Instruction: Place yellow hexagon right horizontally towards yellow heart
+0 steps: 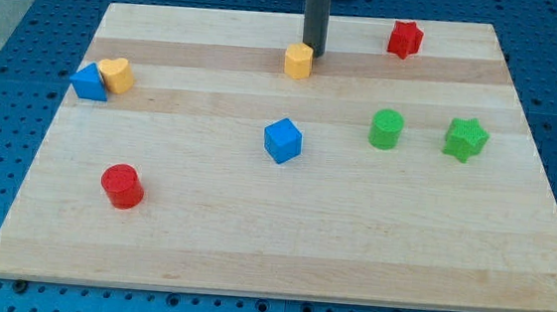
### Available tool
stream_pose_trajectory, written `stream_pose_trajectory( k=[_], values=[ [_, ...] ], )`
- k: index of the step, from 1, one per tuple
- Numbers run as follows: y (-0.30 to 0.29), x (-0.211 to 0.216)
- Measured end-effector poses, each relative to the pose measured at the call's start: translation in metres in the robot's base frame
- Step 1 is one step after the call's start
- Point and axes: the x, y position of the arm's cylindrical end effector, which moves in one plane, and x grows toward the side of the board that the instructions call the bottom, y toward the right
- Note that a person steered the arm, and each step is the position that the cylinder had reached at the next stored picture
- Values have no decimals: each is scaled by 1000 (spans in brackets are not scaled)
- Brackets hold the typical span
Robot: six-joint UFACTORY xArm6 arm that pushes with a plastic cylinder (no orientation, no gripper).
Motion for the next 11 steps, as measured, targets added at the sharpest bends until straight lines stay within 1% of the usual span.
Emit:
stream_pose_trajectory(
  k=[1,2,3,4,5,6,7,8,9,10,11],
  values=[
    [45,-2],
    [61,10],
    [14,24],
    [-53,39],
    [-66,47],
    [-37,15],
    [-48,-11],
    [-93,22],
    [-113,79],
    [-139,107],
    [-127,94]
  ],
)
